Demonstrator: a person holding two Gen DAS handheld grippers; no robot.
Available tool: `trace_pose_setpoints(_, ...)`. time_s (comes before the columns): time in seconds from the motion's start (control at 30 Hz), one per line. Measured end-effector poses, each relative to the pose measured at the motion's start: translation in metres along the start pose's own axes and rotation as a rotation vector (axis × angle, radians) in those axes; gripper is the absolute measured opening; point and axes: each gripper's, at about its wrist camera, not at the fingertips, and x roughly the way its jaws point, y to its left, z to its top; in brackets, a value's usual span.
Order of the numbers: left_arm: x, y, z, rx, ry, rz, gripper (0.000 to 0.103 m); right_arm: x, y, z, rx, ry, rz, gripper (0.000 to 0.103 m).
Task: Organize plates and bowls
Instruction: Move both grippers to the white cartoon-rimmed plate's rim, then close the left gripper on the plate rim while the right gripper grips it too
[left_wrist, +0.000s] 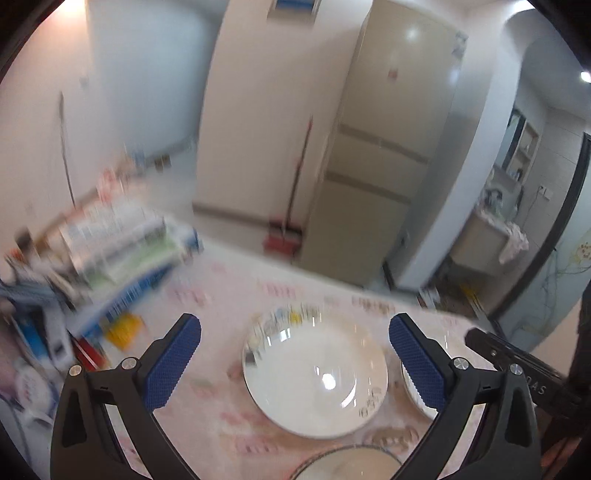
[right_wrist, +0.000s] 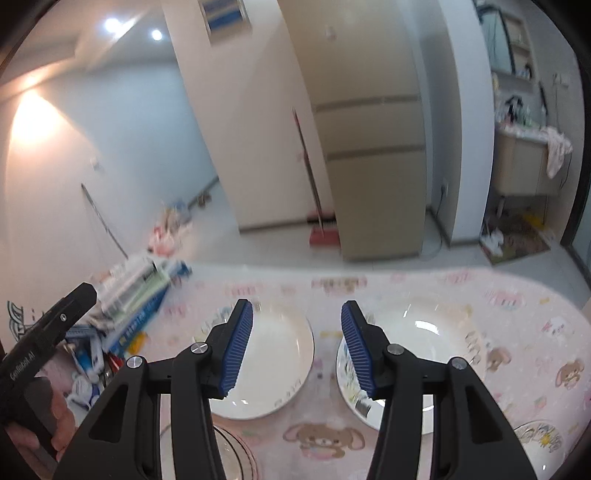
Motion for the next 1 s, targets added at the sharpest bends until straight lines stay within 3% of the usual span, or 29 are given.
trace_pose_setpoints(0.1, 0.036, 0.017, -0.01, -0.025, 0.082, 0.019, 0.102, 0.039, -0.004, -0.011, -0.021, 0.13, 0.038, 0.049)
trace_pose_setpoints(0.17, 0.053, 0.026, -0.016, -0.027, 0.127, 0.042, 0.095, 0.064, -0.01, -0.021, -0.004, 0.216, 0.039, 0.049)
trace_pose_setpoints(0.33, 0.078, 0.048, -0.029, -0.075, 0.183, 0.026, 0.094, 0.097, -0.024, -0.039, 0.053, 0.312, 0.039, 0.047)
trace_pose_setpoints(0.43, 0.09, 0.053, -0.038, -0.097, 0.215, 0.018, 0.09, 0.107, -0.035, -0.045, 0.12, 0.362, 0.128, 0.04)
trace_pose_setpoints(0.53, 0.102, 0.058, -0.045, -0.127, 0.255, 0.011, 0.085, 0.113, -0.037, -0.048, 0.164, 0.383, 0.177, 0.038)
trace_pose_setpoints(0.73, 0.121, 0.064, -0.056, -0.16, 0.296, -0.008, 0.075, 0.124, -0.032, -0.052, 0.154, 0.411, 0.14, 0.033)
trace_pose_setpoints(1.0, 0.131, 0.07, -0.062, -0.203, 0.317, -0.034, 0.074, 0.142, -0.034, -0.061, 0.172, 0.427, 0.141, 0.029)
